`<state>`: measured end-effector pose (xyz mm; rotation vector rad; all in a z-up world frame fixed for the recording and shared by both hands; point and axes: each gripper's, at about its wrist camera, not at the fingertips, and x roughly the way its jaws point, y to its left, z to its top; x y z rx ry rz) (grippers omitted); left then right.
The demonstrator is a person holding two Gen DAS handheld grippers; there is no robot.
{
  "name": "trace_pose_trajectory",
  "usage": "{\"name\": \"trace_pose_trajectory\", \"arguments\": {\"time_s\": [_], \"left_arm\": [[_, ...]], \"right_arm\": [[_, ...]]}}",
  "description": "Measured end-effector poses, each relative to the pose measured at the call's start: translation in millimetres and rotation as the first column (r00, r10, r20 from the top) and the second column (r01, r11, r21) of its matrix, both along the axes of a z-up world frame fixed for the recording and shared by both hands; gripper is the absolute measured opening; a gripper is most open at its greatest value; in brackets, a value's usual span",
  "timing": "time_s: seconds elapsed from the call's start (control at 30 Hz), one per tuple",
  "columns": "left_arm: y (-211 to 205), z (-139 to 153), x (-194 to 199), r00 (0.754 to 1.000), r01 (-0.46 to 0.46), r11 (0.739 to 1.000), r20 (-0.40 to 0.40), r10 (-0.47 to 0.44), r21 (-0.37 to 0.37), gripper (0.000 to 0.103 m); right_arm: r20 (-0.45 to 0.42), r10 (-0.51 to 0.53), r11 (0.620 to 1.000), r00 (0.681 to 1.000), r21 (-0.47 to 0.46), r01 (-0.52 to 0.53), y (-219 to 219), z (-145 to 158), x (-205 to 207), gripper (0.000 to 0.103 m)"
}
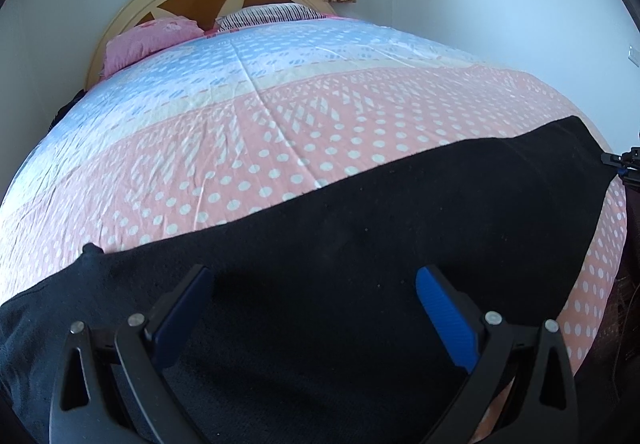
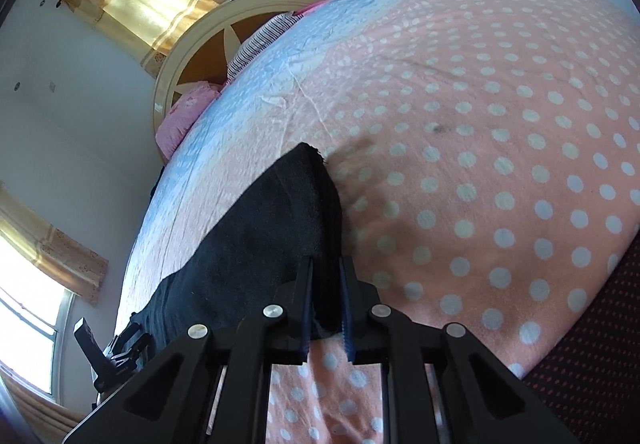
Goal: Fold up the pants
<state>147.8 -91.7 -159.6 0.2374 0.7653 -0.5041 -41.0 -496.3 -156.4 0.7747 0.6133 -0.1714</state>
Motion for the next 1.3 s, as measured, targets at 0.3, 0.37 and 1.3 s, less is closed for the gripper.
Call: {"name": "trace_pose_trajectory", "arguments": {"time_s": [0.3, 0.37, 1.3], "left_arm": [[18, 11, -7, 0.999, -0.040, 0.996, -0.019, 0.039, -0.079, 0.103], [19, 13, -8, 0.999, -0.037, 0.996, -0.022, 0.035, -0.080, 0.103], [3, 28, -18, 0.991, 0.108, 0.980, -0.056, -0.119, -0.168, 0.103]], "right_arm": [[0.082, 0.094, 0.966, 0.992, -0.250, -0.071, 75, 68, 14, 0.012], [0.086, 0.137, 0.953, 0.987, -0.285, -0.107, 96, 77, 22, 0.012], [-0.190, 0.547, 0.742, 0.815, -0.342, -0.577, 271, 10, 128, 0.030]]}}
